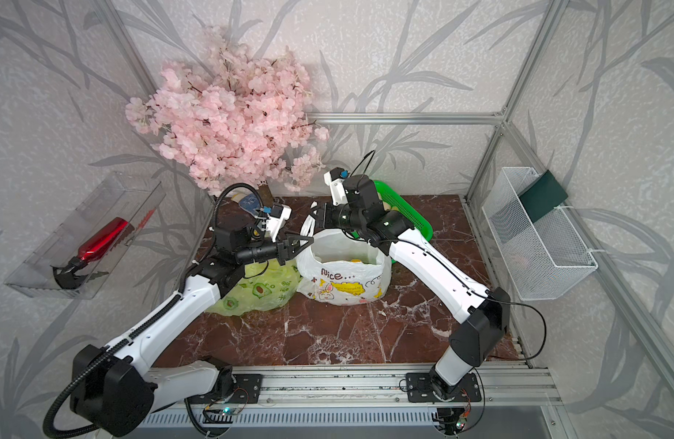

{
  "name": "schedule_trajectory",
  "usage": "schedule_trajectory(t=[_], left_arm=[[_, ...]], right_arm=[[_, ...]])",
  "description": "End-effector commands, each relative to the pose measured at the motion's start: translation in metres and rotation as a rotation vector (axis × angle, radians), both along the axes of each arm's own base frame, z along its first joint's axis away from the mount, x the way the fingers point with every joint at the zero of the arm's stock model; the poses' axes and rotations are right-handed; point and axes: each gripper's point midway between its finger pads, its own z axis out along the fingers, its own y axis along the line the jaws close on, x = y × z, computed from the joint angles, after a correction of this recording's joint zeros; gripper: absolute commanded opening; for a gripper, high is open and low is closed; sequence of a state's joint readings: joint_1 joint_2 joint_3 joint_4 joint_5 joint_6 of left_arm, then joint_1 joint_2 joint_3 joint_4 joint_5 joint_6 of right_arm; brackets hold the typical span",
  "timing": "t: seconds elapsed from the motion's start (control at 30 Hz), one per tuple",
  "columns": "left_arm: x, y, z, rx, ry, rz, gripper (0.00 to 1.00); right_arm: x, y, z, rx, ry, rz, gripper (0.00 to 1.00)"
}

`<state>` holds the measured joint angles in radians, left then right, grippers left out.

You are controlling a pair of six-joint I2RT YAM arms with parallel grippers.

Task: Place the pears into plastic bags & tie knots
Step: Tie the plastic bag at the center of the board.

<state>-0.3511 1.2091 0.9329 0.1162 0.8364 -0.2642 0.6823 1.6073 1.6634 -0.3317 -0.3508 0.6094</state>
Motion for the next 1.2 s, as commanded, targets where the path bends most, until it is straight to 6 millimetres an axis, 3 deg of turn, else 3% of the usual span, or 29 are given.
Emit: schedule_trajectory(t=[0.0,0.2,0.43,0.57,0.63,0.73,0.83,1.03,1.17], left_arm=[[0.01,-0.003,0.018,-0.012,-0.097,0.014,0.23],[0.019,-0.01,0.024,-0.007,-0.149,0.028,0.27],[0.013,-0.013,0.039,-0.014,-0.235,0.048,0.33],[0.023,-0.007,0.037,0.004,-0.236,0.117,0.0],[0.026,-0.004,0.037,0.006,-0.23,0.142,0.0],[0.027,0.0,0.03,0.036,-0.185,0.161,0.0],[0.029,0.005,0.011,0.105,-0.114,0.181,0.0],[0.037,0.02,-0.004,0.142,-0.007,0.24,0.0],[0.04,0.02,-0.002,0.134,0.028,0.231,0.0]], right_arm=[[-0.012,-0.004,0.027,0.069,-0.042,0.026,0.05],[-0.011,-0.002,0.026,0.095,-0.01,0.033,0.05],[-0.007,-0.005,0.025,0.094,-0.003,0.024,0.04],[-0.009,-0.007,0.032,0.103,-0.012,0.038,0.1],[-0.014,-0.012,0.039,0.101,-0.018,0.065,0.23],[-0.026,-0.031,0.049,0.076,-0.087,0.112,0.45],[-0.039,-0.064,0.055,0.076,-0.157,0.099,0.55],[-0.046,-0.14,0.032,0.095,-0.197,-0.06,0.56],[-0.053,-0.175,0.009,0.031,-0.255,-0.169,0.58]])
